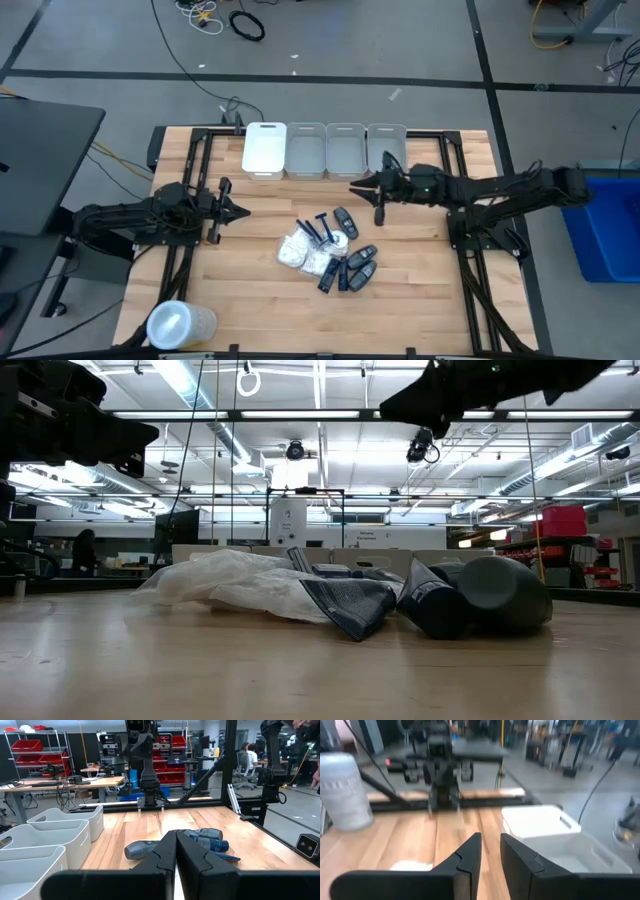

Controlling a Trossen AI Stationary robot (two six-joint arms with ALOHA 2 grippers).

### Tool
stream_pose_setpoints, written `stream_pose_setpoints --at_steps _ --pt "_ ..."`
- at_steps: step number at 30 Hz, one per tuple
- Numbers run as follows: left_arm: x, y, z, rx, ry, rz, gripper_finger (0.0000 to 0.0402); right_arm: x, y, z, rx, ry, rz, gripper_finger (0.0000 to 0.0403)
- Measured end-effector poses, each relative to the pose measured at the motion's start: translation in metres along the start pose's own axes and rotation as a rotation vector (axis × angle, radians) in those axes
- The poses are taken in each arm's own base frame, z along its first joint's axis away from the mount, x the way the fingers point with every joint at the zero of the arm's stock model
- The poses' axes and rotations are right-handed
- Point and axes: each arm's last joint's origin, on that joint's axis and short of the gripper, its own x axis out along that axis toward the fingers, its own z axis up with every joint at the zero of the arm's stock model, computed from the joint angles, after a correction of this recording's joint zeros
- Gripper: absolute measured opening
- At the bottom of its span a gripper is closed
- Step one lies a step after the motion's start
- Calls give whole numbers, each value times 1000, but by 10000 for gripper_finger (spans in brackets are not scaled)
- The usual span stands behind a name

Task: Pick & Place Travel size toiletries
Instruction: Put the gray deodorant into the middle gray bin

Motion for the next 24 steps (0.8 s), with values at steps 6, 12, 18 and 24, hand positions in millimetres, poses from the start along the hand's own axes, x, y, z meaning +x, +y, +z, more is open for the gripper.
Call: stream_pose_setpoints --at_steps 6,12,18,24 --pt "0 0 0 0 0 0 16 14 1 12 -9 147 2 79" --pt "0 0 0 0 0 0 16 27 3 17 37 202 -3 80" --pt "0 0 0 0 0 0 16 34 4 20 195 221 -21 80" --pt "0 0 0 0 -1 0 16 40 4 29 283 278 -40 80"
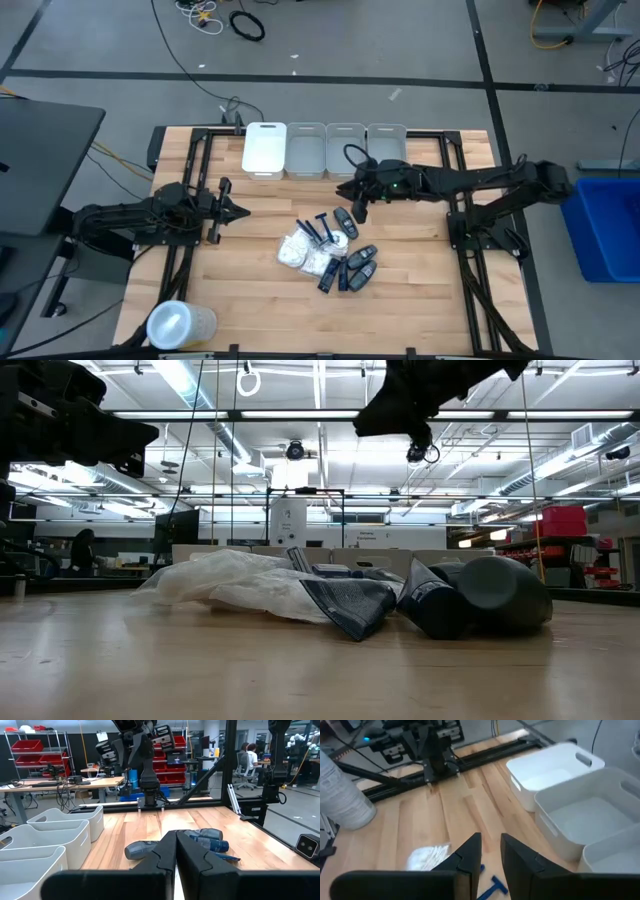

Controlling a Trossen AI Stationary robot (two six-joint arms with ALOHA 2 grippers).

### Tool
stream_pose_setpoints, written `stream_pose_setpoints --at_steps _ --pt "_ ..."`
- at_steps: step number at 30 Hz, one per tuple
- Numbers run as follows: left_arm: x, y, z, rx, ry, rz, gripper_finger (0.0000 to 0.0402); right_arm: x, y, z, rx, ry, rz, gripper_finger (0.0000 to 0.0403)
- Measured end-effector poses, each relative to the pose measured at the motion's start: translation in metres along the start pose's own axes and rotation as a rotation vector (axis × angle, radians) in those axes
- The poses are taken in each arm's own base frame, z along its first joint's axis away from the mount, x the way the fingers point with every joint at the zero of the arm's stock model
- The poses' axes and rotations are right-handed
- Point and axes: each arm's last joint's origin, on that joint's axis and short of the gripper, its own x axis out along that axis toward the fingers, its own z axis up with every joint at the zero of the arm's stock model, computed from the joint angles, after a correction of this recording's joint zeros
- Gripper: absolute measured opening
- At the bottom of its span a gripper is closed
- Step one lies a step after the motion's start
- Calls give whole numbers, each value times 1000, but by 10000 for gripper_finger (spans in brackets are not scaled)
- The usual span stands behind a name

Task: Pick & Place Travel size toiletries
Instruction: Put the gray deodorant into the middle gray bin

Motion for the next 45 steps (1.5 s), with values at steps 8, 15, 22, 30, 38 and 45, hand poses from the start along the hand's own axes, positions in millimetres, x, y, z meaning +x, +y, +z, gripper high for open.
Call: stream_pose_setpoints --at_steps 8,15,22,30,38,45 --pt "0 0 0 0 1 0 16 -1 2 7 159 174 -73 82" --pt "0 0 0 0 1 0 16 6 3 9 241 251 -118 90" --pt "0 0 0 0 1 0 16 16 2 3 352 324 -149 115" --pt "0 0 0 0 0 0 16 27 0 -11 417 432 -200 183" --pt "0 0 0 0 0 0 16 37 -2 -20 421 485 -235 260" --pt "0 0 0 0 1 0 16 37 1 -10 428 552 -291 302"
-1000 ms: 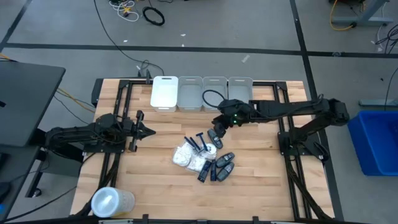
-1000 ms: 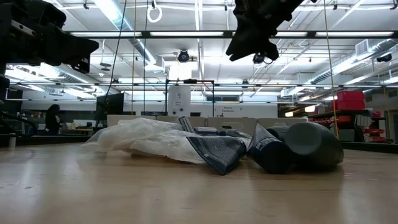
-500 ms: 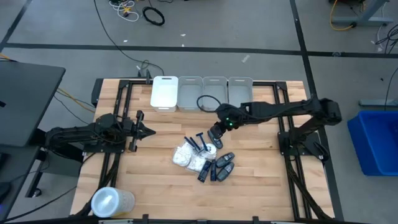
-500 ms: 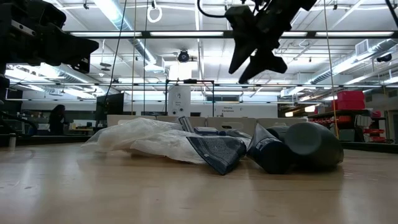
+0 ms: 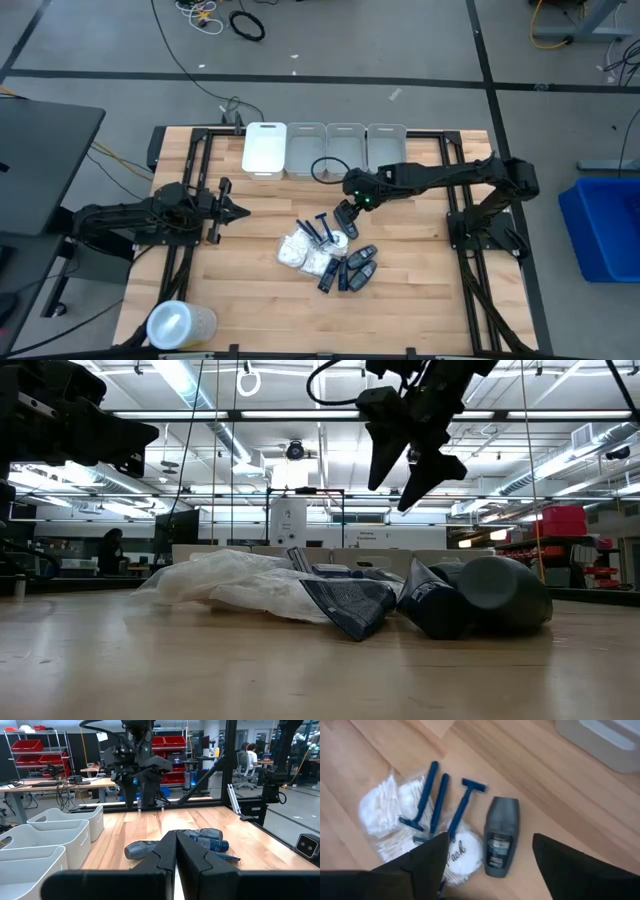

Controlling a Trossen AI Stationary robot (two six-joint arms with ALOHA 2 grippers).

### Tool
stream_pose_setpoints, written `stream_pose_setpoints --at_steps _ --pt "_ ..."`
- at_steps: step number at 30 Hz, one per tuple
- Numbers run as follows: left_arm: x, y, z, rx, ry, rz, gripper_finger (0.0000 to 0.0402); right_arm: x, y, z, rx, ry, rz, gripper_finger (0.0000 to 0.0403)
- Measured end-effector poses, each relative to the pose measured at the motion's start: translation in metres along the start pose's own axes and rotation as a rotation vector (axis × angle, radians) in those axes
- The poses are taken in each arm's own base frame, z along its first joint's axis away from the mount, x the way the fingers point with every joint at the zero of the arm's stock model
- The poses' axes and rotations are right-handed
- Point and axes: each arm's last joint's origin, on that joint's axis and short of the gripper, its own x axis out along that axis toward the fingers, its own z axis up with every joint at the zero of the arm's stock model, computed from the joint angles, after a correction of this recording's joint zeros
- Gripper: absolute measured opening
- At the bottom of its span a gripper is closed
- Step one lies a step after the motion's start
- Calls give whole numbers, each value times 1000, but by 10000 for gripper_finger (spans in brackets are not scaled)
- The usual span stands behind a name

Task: Pick & Place Travel size toiletries
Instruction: Put the gray deodorant into the middle gray bin

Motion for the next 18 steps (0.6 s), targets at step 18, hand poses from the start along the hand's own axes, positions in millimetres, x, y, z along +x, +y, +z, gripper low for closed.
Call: stream_pose_setpoints --at_steps 18 --pt "0 0 0 0 0 0 16 38 15 8 -36 196 -89 294"
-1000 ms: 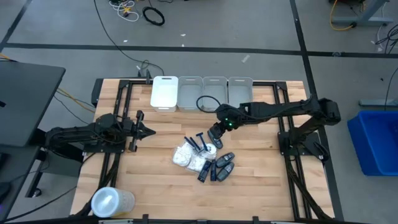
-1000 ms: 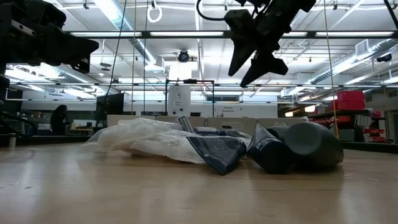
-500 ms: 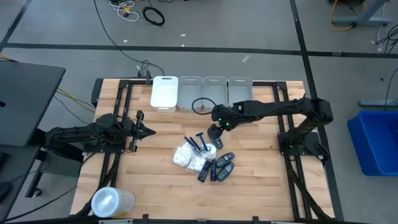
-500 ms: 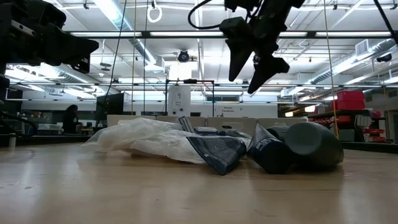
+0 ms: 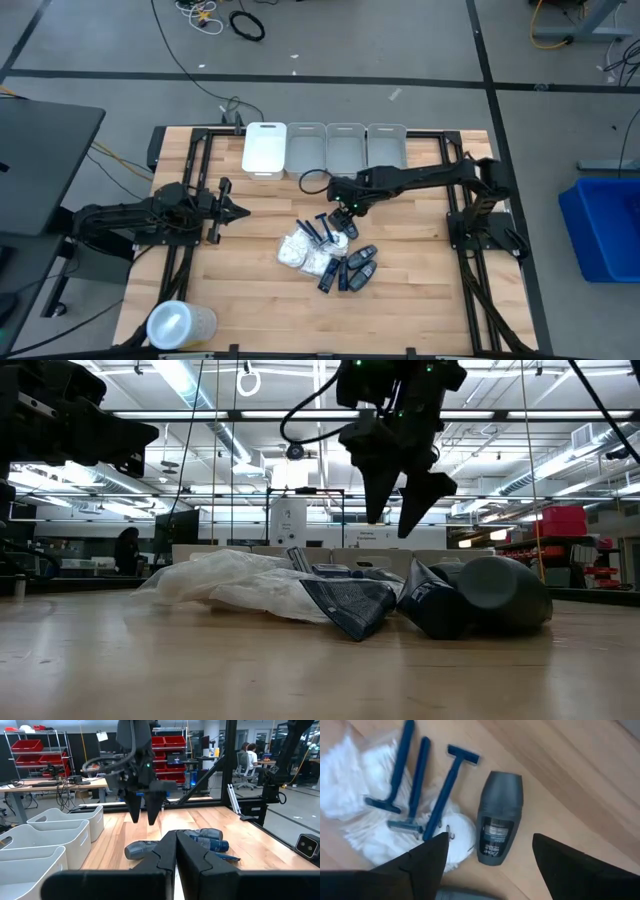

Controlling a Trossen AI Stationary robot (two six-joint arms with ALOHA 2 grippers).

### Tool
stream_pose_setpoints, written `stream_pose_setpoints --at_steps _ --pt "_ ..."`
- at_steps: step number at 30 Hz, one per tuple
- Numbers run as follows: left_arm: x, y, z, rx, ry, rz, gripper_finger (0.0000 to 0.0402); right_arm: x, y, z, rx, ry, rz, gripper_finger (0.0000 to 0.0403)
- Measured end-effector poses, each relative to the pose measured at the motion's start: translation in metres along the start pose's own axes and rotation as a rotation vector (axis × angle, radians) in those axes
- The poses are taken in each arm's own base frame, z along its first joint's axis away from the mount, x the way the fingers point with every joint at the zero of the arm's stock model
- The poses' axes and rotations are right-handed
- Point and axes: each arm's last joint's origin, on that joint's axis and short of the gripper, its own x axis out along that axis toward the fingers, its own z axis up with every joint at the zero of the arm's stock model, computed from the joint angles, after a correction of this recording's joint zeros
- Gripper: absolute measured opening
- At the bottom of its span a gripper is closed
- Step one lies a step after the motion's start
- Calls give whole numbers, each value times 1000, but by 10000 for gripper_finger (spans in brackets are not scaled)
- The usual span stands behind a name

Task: Pick & Place Travel size toiletries
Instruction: Put the gray deodorant into the middle gray bin

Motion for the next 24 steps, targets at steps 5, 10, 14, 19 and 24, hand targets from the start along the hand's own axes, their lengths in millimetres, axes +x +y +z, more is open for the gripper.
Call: stream_pose_setpoints --at_steps 5,10,14,19,24 --pt "0 0 0 0 0 0 16 14 1 2 0 22 -24 295" --pt "0 0 0 0 0 0 16 27 3 3 28 20 -54 304" --pt "0 0 0 0 0 0 16 36 8 2 25 21 -64 309" --pt "0 0 0 0 0 0 16 48 8 1 67 44 -98 314" --pt "0 0 0 0 0 0 16 58 8 0 65 51 -130 310"
